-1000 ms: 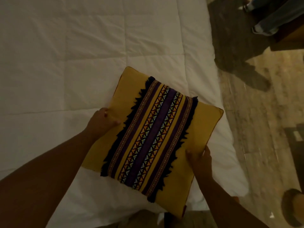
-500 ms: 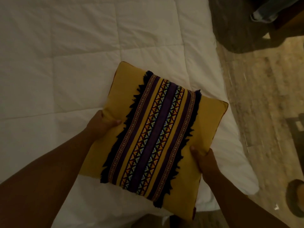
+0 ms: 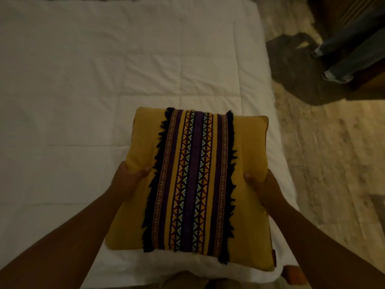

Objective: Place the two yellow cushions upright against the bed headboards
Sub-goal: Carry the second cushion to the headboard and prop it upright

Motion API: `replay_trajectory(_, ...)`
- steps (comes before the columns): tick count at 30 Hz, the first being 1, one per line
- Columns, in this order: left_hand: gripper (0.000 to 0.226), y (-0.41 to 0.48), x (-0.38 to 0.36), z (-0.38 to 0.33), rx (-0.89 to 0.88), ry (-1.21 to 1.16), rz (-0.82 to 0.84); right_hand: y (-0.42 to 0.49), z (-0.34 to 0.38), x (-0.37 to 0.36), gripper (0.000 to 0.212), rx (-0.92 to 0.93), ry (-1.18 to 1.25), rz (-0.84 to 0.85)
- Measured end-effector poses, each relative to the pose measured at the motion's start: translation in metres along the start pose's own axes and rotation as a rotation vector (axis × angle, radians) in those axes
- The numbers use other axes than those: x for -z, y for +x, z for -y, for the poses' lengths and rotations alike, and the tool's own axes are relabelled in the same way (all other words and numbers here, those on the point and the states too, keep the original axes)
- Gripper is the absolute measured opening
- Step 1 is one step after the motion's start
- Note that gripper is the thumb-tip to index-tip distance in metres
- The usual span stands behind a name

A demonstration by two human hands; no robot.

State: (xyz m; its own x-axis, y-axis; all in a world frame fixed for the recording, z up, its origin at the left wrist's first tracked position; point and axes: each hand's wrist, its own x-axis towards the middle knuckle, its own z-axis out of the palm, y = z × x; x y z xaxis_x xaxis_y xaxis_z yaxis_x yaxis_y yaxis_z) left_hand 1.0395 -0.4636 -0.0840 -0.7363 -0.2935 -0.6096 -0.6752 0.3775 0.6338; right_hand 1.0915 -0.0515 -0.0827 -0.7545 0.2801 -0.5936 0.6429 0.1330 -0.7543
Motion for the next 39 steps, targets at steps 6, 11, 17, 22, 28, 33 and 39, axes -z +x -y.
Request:
replay_trajectory(6,0.063,-0.099,0.059,0.02,0.006,-0.244,-0.172,-0.016,0.066,-0.017,0.084,0.173,-0.114,0.203)
replay_trajectory(11,0.096,-0.185,0.114,0.06,0.084,-0.387,-0.348,-0.045,0.114,-0.066,0.083,0.306,-0.212,0.41)
replay_trajectory(17,0.104,-0.284,0.163,0.128,0.149,-0.574,-0.612,-0.104,0.158,-0.157,0.075,0.428,-0.295,0.678)
replay_trajectory(22,0.106,-0.371,0.211,0.184,0.126,-0.722,-0.756,-0.18,0.183,-0.239,0.072,0.559,-0.356,0.88)
replay_trajectory(28,0.096,-0.46,0.266,0.259,0.105,-0.818,-0.949,-0.296,0.196,-0.335,0.048,0.632,-0.317,1.13)
replay_trajectory(33,0.101,-0.529,0.323,0.325,0.037,-0.854,-1.045,-0.401,0.195,-0.411,0.058,0.693,-0.301,1.233)
replay_trajectory(39,0.117,-0.599,0.397,0.398,0.078,-0.876,-1.2,-0.51,0.18,-0.489,0.061,0.714,-0.246,1.323)
